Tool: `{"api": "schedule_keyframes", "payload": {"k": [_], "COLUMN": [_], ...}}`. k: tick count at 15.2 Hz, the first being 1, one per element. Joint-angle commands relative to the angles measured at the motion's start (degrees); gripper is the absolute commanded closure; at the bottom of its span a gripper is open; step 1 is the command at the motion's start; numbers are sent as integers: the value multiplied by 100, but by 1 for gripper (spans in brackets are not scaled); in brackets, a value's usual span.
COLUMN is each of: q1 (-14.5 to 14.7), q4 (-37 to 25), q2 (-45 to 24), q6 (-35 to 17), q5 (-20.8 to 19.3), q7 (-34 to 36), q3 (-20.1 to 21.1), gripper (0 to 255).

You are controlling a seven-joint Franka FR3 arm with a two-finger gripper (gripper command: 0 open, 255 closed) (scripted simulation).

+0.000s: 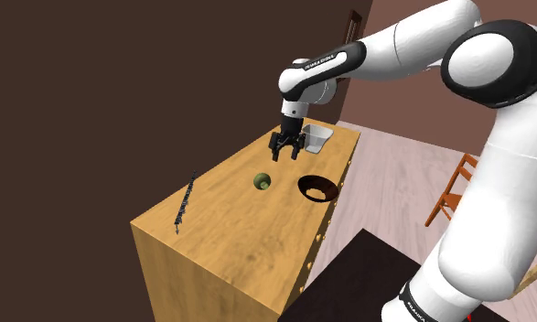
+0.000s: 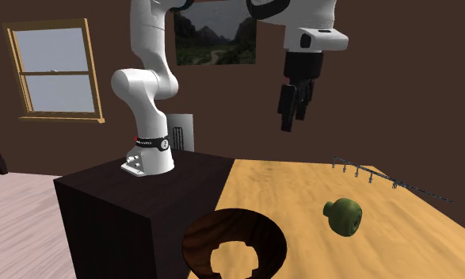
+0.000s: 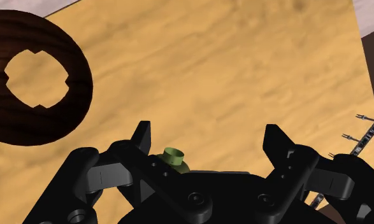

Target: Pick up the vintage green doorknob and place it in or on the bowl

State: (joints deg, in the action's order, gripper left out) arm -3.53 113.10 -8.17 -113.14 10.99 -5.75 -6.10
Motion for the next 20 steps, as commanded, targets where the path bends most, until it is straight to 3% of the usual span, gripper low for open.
{"api": "schedule_keyframes", "payload": {"k": [1, 13, 20], "q1": [-51, -499, -443], "q4": [-290, -3110, -2829], "q2": [-406, -3291, -3448], "q6": [-49, 242, -200], "q5": [103, 611, 671], "q7": [-65, -195, -241], "q3": [-19, 53, 98], "gripper": [0, 0, 0]}}
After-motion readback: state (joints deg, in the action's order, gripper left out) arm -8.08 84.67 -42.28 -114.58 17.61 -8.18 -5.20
